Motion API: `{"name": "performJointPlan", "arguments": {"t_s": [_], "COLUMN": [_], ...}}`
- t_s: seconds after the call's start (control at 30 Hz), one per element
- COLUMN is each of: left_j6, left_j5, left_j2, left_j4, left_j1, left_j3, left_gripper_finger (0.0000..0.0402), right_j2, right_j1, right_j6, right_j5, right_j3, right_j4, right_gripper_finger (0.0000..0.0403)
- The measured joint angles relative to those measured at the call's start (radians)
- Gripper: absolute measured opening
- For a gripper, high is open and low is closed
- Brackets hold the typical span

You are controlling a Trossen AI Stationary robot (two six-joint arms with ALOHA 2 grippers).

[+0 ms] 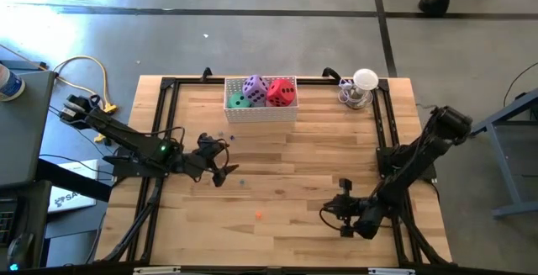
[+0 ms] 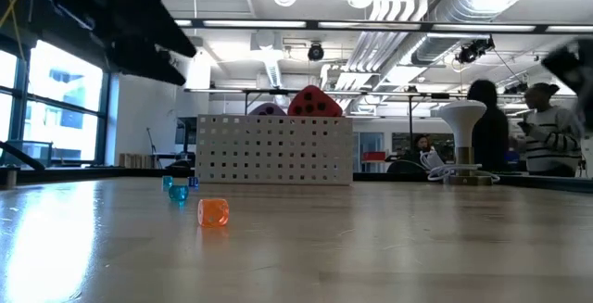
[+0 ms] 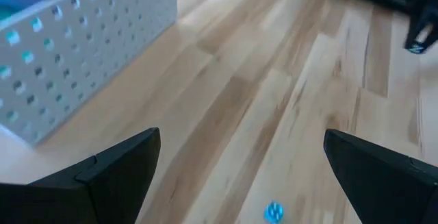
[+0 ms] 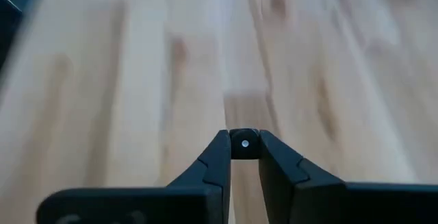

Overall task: Pick & Place Dice
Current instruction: Put the small black dice into the white basket

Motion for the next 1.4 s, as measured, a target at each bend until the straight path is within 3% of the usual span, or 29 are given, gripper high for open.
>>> {"name": "performJointPlan", "arguments": {"t_s": [0.23,0.43,0.7,0.97,1.23,1.4], "left_j6": [0.009,-0.003,0.0,0.105,0.459,0.598], "left_j5": [-0.002,-0.002,0.013,0.092,0.344,0.355], "left_j2": [0.0,0.0,0.001,0.1,0.265,0.325], "left_j4": [0.073,0.118,0.173,0.425,0.775,0.87], "left_j1": [0.061,0.095,0.142,0.115,0.05,0.003], "left_j3": [0.0,0.0,0.0,0.0,0.0,0.0], "left_gripper_finger": [0.04,0.04,0.04,0.04,0.04,0.04], "right_j2": [-0.166,-0.196,-0.138,0.015,0.104,0.134], "right_j1": [-0.03,-0.091,-0.196,-0.271,-0.319,-0.333], "right_j6": [-0.423,-0.733,-0.717,-0.723,-0.676,-0.663], "right_j5": [0.114,0.094,-0.042,-0.252,-0.344,-0.379], "right_j3": [0.001,0.004,0.003,0.004,0.004,0.004], "right_j4": [0.256,0.475,0.553,0.858,0.928,0.953], "right_gripper_finger": [0.0038,0.0038,0.0038,0.0038,0.0038,0.0038]}}
